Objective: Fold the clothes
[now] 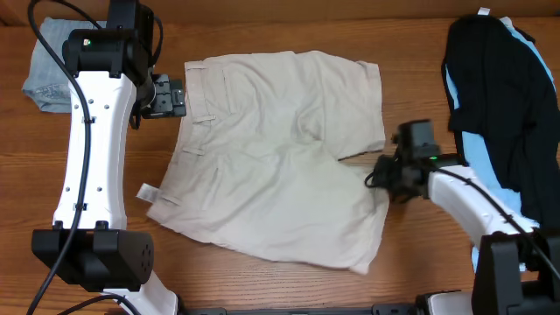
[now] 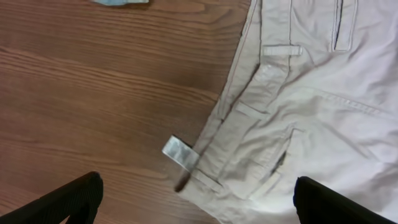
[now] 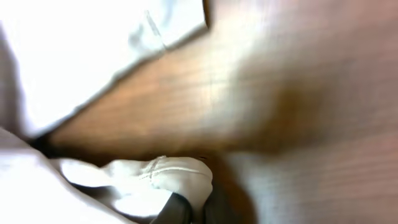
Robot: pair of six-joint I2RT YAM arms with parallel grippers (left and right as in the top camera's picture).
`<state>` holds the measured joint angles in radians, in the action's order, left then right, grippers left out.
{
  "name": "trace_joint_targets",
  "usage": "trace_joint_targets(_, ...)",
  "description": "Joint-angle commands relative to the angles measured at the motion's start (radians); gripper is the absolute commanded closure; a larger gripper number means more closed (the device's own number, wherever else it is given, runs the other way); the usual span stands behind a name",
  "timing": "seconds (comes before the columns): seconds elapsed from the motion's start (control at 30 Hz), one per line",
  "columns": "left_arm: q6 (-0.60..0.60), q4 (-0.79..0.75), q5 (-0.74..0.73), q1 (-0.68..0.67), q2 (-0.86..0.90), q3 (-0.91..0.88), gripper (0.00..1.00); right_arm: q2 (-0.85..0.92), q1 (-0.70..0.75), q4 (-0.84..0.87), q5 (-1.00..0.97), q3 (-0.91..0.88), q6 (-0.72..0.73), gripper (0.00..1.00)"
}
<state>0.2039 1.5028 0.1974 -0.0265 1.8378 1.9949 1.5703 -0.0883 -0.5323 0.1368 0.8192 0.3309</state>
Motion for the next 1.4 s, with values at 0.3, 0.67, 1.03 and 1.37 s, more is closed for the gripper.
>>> trace_joint_targets(0.3,-0.002,-0.023,-0.007,-0.012,0.006,-0.045,0.00,0.003,0.046,0.058,0.053,0.068,-0.074,0.55)
trace_joint_targets(0.67,-0.009,0.033,0.026,-0.012,-0.034,-0.042,0.00,-0.110,0.045,-0.362,0.074,0.386,-0.074,0.10)
trace_joint_targets(1.03,0.051,0.049,0.023,-0.012,-0.303,-0.035,0.00,-0.417,0.043,-0.683,0.075,0.481,0.002,0.04)
trace_joint_targets(1.37,0.055,0.142,-0.060,-0.013,-0.393,-0.073,0.00,-0.502,-0.019,-0.798,0.078,0.404,0.111,0.04)
